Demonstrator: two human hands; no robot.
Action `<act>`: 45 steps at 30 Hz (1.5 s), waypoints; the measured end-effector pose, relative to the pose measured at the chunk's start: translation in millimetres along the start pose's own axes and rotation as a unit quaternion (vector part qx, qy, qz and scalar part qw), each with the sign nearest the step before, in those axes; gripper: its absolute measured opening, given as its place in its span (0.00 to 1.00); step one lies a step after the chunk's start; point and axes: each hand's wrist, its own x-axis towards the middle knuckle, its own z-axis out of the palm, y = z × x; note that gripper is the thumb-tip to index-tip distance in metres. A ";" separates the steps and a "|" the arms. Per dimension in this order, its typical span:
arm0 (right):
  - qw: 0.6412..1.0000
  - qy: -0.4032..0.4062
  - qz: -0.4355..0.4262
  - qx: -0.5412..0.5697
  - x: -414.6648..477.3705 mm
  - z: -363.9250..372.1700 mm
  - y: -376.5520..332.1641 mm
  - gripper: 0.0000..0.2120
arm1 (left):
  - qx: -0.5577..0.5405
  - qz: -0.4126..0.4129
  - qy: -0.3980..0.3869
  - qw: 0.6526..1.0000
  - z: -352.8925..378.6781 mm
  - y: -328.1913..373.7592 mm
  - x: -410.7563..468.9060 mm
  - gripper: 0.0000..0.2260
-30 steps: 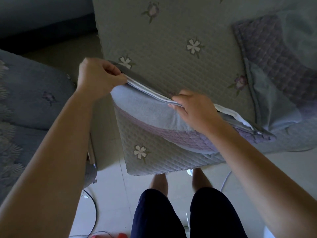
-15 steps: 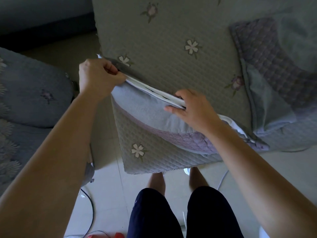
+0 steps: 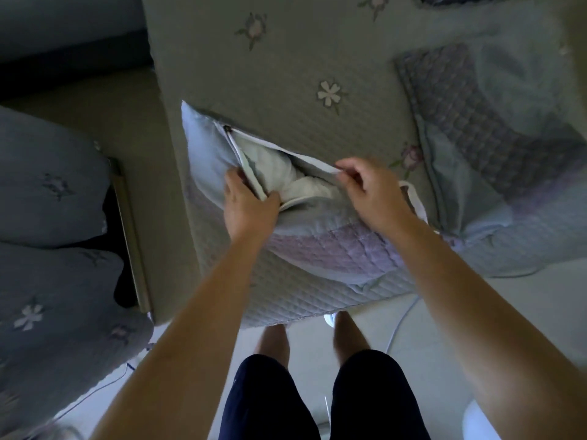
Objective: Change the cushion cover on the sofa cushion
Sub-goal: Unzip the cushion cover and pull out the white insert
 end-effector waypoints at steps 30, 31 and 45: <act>0.842 -0.028 0.315 0.438 -40.3 51.9 77.9 0.06 | -0.086 0.164 -0.097 0.978 58.6 68.6 9.6 0.18; 0.828 -0.025 0.326 0.456 -39.5 64.1 76.8 0.06 | -0.088 0.175 -0.135 0.971 65.8 61.5 18.1 0.21; 0.766 -0.026 0.366 0.528 -32.5 88.5 82.3 0.10 | -0.085 -0.094 -0.022 0.992 111.5 -57.0 -7.2 0.31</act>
